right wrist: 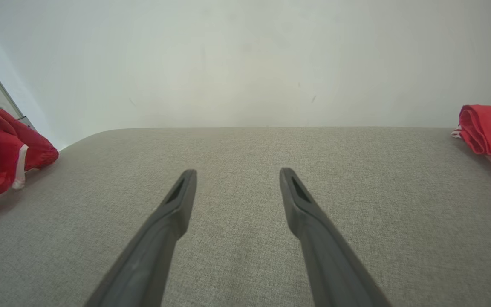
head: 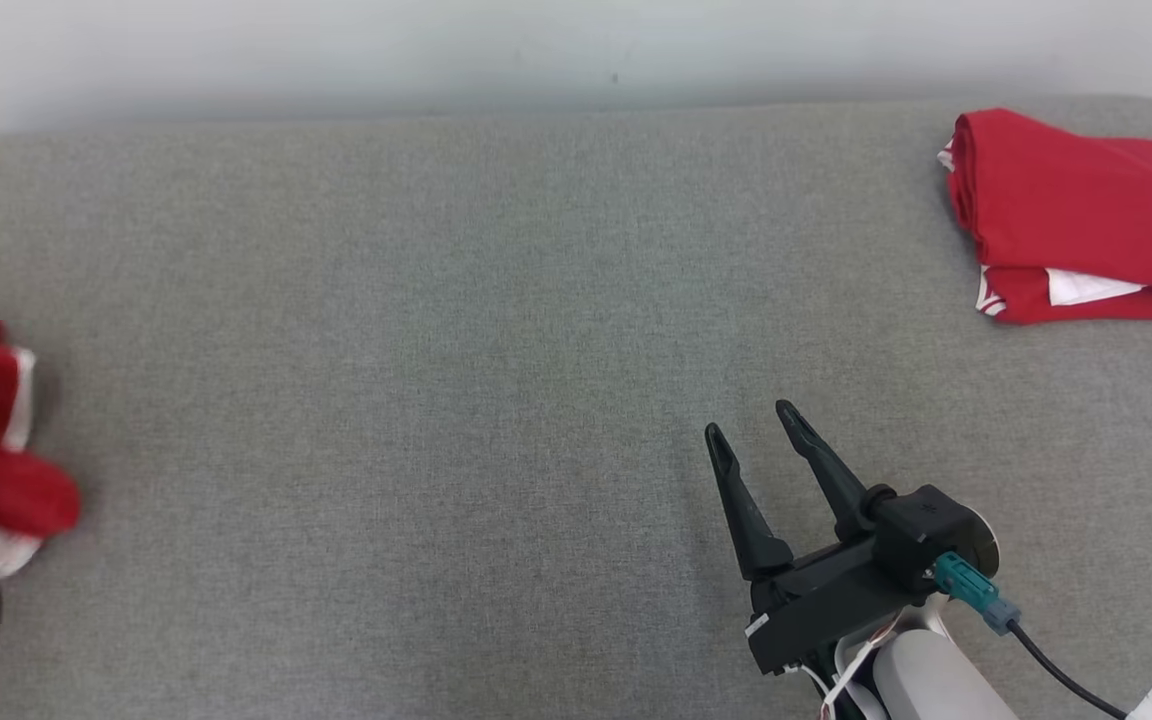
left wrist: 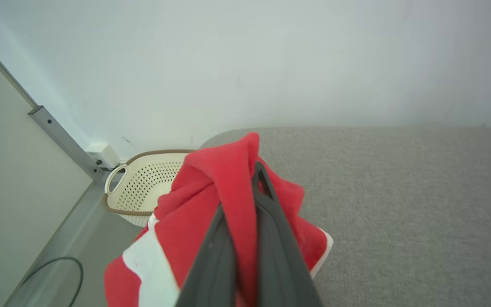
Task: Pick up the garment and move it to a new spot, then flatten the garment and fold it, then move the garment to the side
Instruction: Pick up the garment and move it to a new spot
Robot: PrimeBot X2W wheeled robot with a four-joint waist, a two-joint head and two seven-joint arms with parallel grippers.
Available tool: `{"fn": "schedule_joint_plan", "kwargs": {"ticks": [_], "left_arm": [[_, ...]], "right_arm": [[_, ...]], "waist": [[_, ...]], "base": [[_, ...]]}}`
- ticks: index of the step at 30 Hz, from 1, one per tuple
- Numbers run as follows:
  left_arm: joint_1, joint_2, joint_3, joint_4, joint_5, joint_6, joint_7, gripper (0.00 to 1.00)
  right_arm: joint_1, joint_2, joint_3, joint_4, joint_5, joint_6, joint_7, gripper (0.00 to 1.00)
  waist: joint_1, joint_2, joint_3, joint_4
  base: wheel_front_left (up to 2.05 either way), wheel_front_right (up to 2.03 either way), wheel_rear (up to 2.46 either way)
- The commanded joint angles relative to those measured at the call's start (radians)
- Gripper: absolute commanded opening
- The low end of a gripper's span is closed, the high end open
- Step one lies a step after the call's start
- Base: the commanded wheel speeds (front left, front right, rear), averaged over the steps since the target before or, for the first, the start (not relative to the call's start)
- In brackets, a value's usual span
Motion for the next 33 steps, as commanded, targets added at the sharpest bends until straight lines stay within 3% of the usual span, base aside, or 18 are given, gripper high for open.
{"fn": "schedule_joint_plan", "kwargs": {"ticks": [1,6,19,26,33], "left_arm": [[-0.015,-0.003,-0.012,-0.039,0.009,-0.003,-0.008,0.0],[-0.034,0.008,-0.06,-0.215,0.025,-0.042,-0.005,0.0],[-0.033,-0.053,-0.191,-0.647,0.033,-0.057,0.139,0.0],[-0.009,-0.113,-0.279,-0.761,0.042,-0.053,0.187,0.0],[0.039,-0.18,-0.351,-0.783,0.038,-0.036,0.175,0.0]], "right_arm": [[0.009,0.003,0.0,0.002,0.005,0.0,-0.001,1.0],[0.023,0.013,-0.002,0.007,0.011,0.0,-0.001,1.0],[0.032,0.04,-0.025,0.006,0.012,0.0,-0.001,1.0],[0.033,0.051,-0.043,0.002,0.015,0.0,-0.001,1.0],[0.033,0.054,-0.055,-0.001,0.017,0.0,-0.001,1.0]], "waist": [[0.0,0.0,-0.025,0.003],[0.0,0.0,-0.059,-0.011],[0.0,0.0,-0.064,-0.136],[0.0,0.0,-0.048,-0.208],[0.0,0.0,-0.036,-0.237]], "base": [[0.0,0.0,0.0],[0.0,0.0,0.0],[0.0,0.0,0.0],[0.0,0.0,0.0],[0.0,0.0,0.0]]}}
